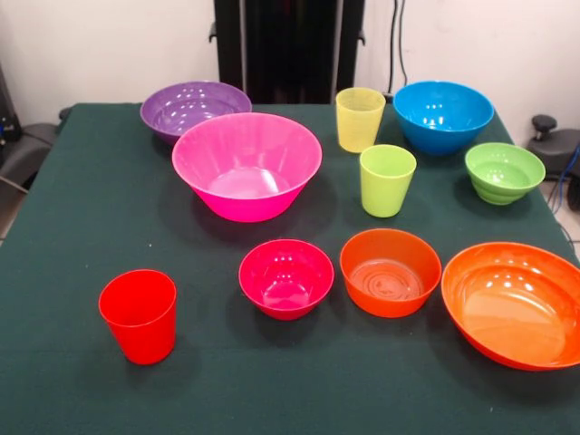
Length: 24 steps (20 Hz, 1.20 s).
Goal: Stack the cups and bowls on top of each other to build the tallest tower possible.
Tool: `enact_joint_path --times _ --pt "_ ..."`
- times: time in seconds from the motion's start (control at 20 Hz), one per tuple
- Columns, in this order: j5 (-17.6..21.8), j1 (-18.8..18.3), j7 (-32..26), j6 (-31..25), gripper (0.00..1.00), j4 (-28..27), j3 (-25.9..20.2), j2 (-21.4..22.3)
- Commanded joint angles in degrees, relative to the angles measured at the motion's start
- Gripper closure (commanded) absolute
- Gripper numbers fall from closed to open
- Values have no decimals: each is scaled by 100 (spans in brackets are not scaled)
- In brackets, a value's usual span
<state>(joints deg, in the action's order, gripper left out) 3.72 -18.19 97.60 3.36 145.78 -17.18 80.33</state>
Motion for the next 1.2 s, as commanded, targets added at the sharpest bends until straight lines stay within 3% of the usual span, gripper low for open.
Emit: enact_joint_path --times 0.05,0.2,0.4,0.5,0.75,1.2 --pt "604 362 606 671 0 230 421 -630" --pt "725 306 660 605 0 112 316 -862" --pt "720 541 501 407 0 -165 695 -1249" --pt "725 656 494 630 0 -285 850 -1556" --pt "893 954 461 1825 0 -869 1180 -3105" --pt "878 1258 479 2085 0 -1314 1562 -3926"
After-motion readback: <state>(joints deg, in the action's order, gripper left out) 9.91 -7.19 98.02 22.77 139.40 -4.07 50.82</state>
